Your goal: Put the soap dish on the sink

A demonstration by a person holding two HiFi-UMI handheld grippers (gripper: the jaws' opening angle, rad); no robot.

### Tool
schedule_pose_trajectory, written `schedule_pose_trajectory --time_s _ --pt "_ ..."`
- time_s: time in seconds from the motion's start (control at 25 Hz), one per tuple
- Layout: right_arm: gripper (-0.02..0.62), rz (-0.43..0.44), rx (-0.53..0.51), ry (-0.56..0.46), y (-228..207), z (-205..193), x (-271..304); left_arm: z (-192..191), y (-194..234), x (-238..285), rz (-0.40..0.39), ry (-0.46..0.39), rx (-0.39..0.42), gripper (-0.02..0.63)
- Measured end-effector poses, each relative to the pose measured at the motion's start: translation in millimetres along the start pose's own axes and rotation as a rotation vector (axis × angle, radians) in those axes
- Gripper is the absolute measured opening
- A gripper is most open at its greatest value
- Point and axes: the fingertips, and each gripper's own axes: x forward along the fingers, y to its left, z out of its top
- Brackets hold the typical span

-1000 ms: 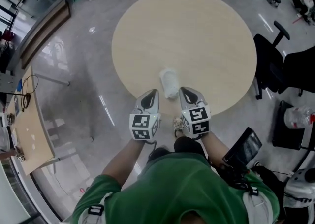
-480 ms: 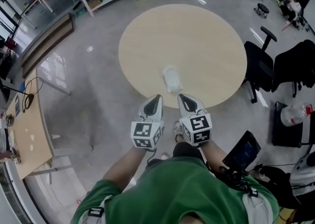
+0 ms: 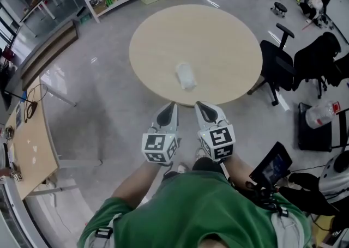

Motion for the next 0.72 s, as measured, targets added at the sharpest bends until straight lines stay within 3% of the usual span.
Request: schedule_pose_trajectory --time_s 0.72 --pt "0.003 0.007 0.022 -0.068 -28.6 2.4 -91.8 6.0 -89.8 -19.2 0.0 -0.035 0.006 0.006"
